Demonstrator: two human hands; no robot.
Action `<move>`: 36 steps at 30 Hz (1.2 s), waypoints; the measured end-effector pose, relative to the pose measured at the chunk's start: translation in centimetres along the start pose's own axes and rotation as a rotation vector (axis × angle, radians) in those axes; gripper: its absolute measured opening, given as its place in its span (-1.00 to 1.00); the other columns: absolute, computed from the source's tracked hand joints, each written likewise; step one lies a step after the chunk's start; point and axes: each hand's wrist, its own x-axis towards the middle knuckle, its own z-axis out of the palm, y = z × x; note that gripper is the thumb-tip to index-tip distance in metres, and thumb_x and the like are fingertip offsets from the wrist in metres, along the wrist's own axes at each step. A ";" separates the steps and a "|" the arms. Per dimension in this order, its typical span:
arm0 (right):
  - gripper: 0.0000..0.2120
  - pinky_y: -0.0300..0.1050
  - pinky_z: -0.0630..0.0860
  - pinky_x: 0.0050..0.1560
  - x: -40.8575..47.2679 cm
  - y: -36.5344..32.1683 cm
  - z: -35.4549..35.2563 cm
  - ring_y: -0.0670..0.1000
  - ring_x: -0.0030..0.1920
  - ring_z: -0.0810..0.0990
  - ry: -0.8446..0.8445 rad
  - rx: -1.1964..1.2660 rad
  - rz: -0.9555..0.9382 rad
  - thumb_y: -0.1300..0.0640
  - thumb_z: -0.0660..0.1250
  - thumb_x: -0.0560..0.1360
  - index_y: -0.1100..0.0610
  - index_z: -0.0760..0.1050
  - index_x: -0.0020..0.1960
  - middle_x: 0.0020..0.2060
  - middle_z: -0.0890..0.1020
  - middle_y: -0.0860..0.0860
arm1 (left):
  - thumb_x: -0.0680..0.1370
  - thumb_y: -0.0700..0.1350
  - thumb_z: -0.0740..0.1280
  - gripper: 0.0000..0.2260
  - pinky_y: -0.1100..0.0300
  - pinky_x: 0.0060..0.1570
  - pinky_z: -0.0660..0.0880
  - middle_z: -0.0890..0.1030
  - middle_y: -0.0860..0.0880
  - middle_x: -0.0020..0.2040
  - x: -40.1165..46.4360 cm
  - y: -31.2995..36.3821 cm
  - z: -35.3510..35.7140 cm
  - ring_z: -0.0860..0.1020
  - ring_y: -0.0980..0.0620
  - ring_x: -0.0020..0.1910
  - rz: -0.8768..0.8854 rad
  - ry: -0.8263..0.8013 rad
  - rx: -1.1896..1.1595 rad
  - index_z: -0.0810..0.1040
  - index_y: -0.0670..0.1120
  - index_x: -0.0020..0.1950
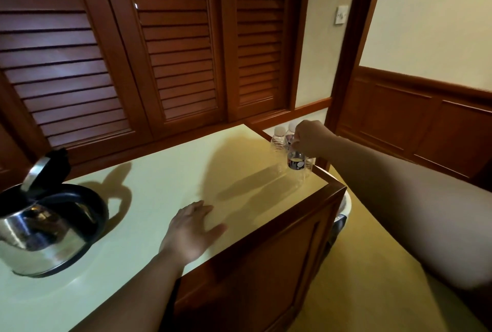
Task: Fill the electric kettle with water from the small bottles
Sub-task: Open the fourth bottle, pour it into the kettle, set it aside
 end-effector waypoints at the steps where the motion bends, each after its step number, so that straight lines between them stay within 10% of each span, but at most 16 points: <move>1: -0.69 -0.28 0.37 -0.38 0.1 -0.1 0.1 0.01 -0.15 0.62 0.003 0.000 0.003 0.04 0.32 0.64 0.26 0.60 0.21 -0.05 0.64 0.07 | 0.49 0.47 0.28 -0.31 0.17 0.57 0.14 0.32 0.13 0.61 0.1 -0.1 0.1 0.23 0.10 0.59 0.003 0.007 0.004 0.43 0.17 0.54; 12: -0.76 -0.30 0.30 -0.40 2.0 0.4 1.2 -0.04 -0.33 0.50 0.064 -0.014 0.050 0.06 0.37 0.62 0.25 0.60 0.12 -0.28 0.51 -0.02 | 0.44 0.51 0.25 -0.28 0.15 0.58 0.19 0.37 0.14 0.57 0.2 -0.5 0.3 0.26 0.12 0.58 -0.017 0.009 -0.033 0.48 0.17 0.50; 24: -0.73 -0.28 0.48 -0.27 1.6 0.7 0.5 0.03 -0.06 0.59 0.108 0.060 0.010 0.17 0.40 0.59 0.19 0.59 0.28 0.14 0.65 0.13 | 0.39 0.54 0.23 -0.24 0.13 0.58 0.21 0.38 0.14 0.55 0.3 -0.7 0.5 0.27 0.11 0.57 -0.022 0.005 -0.059 0.48 0.18 0.49; 36: -0.68 0.13 0.57 0.21 -5.1 -4.6 4.3 0.05 0.19 0.53 0.276 0.197 -0.128 -0.06 0.39 0.56 0.04 0.59 0.26 0.18 0.60 0.02 | 0.53 0.15 0.48 -0.46 0.28 0.41 0.32 0.45 0.10 0.48 -0.2 -0.7 -1.0 0.44 0.10 0.43 -0.001 -0.046 -0.129 0.51 0.07 0.48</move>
